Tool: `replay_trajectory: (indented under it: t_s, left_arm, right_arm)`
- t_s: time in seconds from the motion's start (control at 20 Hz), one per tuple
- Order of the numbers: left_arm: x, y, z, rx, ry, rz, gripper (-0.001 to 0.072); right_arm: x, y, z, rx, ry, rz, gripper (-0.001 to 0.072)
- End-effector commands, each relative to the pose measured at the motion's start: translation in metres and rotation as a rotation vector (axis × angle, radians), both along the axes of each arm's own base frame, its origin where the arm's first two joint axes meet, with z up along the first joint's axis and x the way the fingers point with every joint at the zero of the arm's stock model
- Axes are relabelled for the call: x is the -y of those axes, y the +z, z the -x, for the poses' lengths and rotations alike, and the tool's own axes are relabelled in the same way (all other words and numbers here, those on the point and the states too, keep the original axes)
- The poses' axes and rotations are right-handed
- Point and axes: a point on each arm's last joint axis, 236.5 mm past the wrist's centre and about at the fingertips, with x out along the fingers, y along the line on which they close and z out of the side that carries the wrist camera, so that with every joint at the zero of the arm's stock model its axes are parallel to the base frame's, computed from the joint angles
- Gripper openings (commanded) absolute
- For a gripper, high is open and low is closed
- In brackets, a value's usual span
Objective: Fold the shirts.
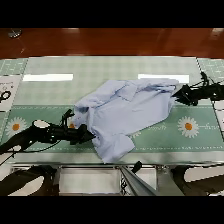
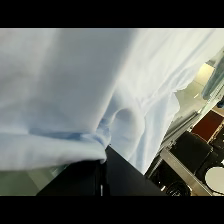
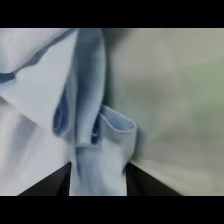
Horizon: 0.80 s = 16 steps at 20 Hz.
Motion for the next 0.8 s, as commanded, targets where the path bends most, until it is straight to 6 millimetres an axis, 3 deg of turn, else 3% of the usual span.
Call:
replay_trajectory:
  t_s: [0.0, 0.05, 0.15, 0.2, 0.35, 0.45, 0.55, 0.65, 0.75]
  left_arm:
    - [0.000, 0.000, -0.001, -0.005, 0.007, -0.002, 0.0024]
    - [0.000, 0.000, -0.001, -0.006, 0.009, -0.002, 0.0025]
    - [0.000, 0.000, -0.001, -0.006, 0.009, -0.002, 0.0025]
    - [-0.001, 0.000, -0.002, -0.004, 0.012, -0.003, 0.0025]
    - [-0.006, 0.002, -0.011, 0.010, 0.037, -0.002, 0.0024]
    - [-0.008, 0.013, -0.027, 0.054, 0.058, 0.006, 0.0024]
    - [-0.005, 0.040, -0.052, 0.151, 0.056, 0.028, 0.0024]
    - [0.003, 0.094, -0.081, 0.315, 0.030, 0.075, 0.0024]
    - [0.008, 0.179, -0.110, 0.561, 0.017, 0.116, 0.0024]
  right_arm:
    - [-0.020, -0.022, -0.001, -0.016, 0.070, 0.034, 0.0416]
    - [-0.023, -0.026, -0.003, -0.014, 0.084, 0.071, 0.0351]
    - [-0.025, -0.032, -0.001, -0.029, 0.120, 0.132, 0.0096]
    - [-0.023, -0.031, 0.002, -0.033, 0.141, 0.153, 0.0029]
    - [0.005, -0.001, 0.006, 0.010, 0.168, 0.258, 0.0022]
    - [0.027, 0.042, 0.002, 0.101, 0.130, 0.323, 0.0021]
    - [0.037, 0.098, -0.001, 0.218, 0.085, 0.368, 0.0020]
    - [0.031, 0.163, 0.002, 0.366, 0.058, 0.403, 0.0020]
    - [0.007, 0.235, 0.007, 0.552, 0.022, 0.377, 0.0020]
